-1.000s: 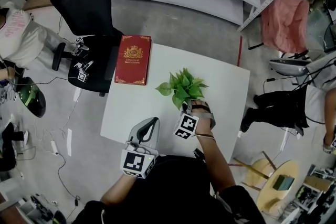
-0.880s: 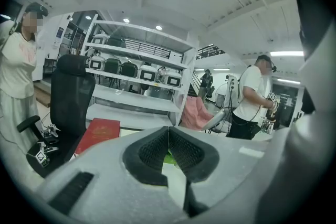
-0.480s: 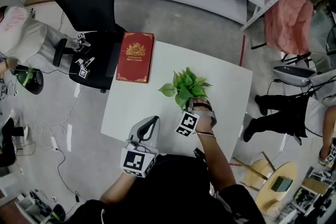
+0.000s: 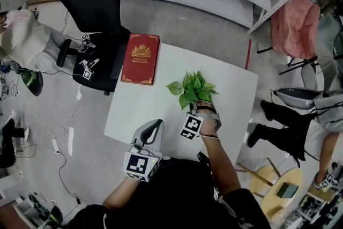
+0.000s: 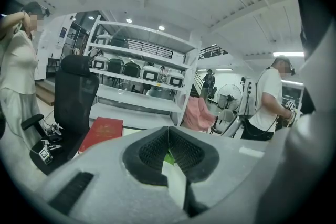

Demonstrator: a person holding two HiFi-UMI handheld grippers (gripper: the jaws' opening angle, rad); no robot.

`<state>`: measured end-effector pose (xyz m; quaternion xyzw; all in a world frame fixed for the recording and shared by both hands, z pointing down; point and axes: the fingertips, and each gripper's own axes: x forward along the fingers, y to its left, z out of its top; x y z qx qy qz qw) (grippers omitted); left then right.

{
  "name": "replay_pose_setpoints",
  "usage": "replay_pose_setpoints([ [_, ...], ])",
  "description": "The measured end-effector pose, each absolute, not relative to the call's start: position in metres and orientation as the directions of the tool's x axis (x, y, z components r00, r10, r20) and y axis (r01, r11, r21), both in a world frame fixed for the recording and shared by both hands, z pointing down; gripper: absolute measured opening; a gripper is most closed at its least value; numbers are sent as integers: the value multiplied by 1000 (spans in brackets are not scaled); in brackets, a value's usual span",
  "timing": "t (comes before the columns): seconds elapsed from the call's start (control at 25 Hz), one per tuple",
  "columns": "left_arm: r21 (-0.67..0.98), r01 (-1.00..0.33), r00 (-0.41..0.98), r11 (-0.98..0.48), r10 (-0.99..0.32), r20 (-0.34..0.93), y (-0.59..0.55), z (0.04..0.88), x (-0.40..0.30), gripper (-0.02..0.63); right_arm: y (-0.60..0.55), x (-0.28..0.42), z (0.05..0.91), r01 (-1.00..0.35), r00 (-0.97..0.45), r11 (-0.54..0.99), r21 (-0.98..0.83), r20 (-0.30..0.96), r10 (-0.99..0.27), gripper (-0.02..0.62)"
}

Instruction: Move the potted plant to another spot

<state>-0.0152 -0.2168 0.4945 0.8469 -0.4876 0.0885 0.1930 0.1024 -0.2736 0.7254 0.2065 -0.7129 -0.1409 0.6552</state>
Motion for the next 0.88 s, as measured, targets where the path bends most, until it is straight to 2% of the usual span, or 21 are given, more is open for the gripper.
replay_pose_setpoints([
  [0.36,245,-863,503,-442,-800,327,-204,489,-21,17,-264,99,719,-138,-63,861,489,863,-501,43],
  [0.88,250,-823,567,-510,-769,297,-175,480,-38,17,-223,89,704,-205,-32,847,490,861,-507,35],
])
